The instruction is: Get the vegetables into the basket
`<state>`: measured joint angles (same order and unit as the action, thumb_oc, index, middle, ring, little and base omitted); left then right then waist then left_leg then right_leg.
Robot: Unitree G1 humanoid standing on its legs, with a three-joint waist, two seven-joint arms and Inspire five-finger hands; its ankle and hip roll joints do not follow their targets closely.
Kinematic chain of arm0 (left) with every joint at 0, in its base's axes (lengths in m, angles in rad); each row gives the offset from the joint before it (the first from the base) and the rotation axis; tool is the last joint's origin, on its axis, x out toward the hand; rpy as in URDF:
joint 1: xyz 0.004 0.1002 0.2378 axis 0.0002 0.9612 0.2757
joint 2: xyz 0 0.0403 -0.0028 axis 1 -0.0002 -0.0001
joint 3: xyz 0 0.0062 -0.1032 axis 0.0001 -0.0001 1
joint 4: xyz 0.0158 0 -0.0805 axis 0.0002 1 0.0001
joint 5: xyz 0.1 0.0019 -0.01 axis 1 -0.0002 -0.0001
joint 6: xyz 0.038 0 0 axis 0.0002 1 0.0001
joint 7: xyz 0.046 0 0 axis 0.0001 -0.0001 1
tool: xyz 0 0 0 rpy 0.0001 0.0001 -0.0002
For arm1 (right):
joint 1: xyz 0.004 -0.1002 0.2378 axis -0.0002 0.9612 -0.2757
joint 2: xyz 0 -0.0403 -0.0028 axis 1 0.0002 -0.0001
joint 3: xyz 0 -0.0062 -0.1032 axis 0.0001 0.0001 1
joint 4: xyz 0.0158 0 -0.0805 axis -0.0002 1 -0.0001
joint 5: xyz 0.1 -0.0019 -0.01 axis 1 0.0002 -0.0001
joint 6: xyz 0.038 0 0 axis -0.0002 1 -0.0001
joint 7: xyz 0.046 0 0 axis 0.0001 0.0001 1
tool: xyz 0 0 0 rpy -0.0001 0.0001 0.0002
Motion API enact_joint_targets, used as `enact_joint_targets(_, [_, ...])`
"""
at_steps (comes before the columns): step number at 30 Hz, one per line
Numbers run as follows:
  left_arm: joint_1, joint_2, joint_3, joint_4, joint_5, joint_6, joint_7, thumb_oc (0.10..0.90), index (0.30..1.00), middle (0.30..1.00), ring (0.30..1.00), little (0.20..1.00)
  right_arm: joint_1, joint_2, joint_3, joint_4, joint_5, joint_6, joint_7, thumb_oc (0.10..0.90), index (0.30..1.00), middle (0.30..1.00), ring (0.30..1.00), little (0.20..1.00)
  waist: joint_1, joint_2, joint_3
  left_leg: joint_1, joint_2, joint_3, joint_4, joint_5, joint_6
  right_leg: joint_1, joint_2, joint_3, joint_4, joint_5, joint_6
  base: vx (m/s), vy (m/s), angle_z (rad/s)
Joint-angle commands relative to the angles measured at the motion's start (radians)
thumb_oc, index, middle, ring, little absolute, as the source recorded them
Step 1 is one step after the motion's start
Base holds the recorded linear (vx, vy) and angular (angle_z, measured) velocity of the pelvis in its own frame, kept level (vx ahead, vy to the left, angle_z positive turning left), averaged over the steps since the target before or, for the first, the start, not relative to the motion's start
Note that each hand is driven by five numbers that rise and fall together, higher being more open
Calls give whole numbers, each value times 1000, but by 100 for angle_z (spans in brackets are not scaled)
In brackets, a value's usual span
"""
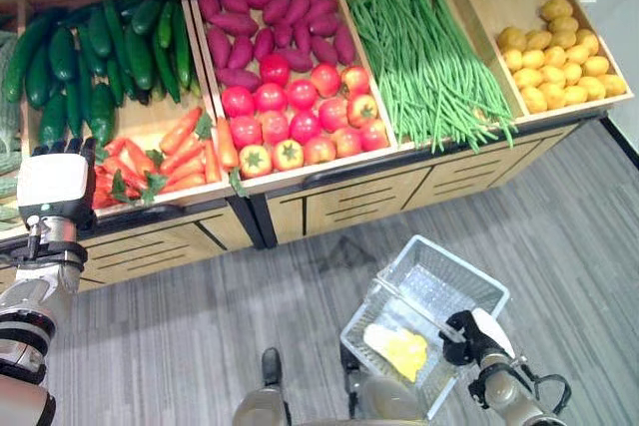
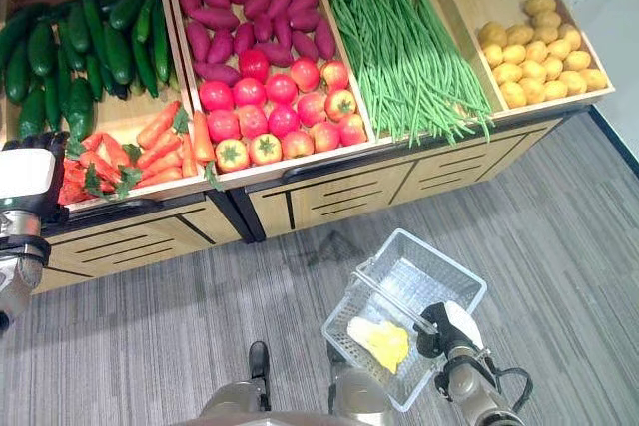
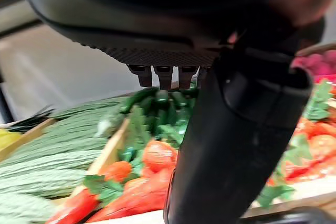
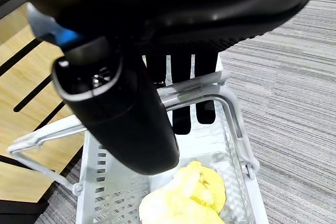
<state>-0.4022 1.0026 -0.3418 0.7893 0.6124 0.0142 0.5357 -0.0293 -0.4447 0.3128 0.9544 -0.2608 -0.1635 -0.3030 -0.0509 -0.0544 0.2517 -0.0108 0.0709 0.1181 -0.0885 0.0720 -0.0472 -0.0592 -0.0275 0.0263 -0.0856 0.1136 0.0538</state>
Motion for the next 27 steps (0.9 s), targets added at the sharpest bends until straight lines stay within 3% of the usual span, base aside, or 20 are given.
enact_joint_targets(1, [-128,96,25,10,14,22,35,900,1000,1000,1000,1000,-26,-71,-8,-39,4,-45,-45,400,300,300,300,300,-6,-27,-51,-6,32,-10,1,-22,-26,-52,-128,25,23,24,127,-19,36,2])
enact_joint_targets(13, [-192,108,-100,30,71,-1,-6,900,1000,1000,1000,1000,-70,-76,18,-31,8,-48,-50,400,300,300,300,300,-3,-23,-15,-24,27,-14,1,-18,-22,-75,-132,23,35,19,127,-1,20,2])
enact_joint_targets(14, [-204,121,-125,26,85,-7,-30,400,300,300,300,300,-74,-81,18,-44,6,-48,-47,400,300,300,300,300,-3,-22,-8,-26,27,-13,1,-17,-22,-79,-133,23,37,19,127,-5,43,0])
enact_joint_targets(27, [-246,121,-174,28,94,-19,-54,400,300,300,300,300,-86,-69,30,-22,2,-44,-47,400,300,300,300,300,-2,-22,6,-27,23,-13,1,-20,-19,-85,-133,29,40,17,125,-1,2,0])
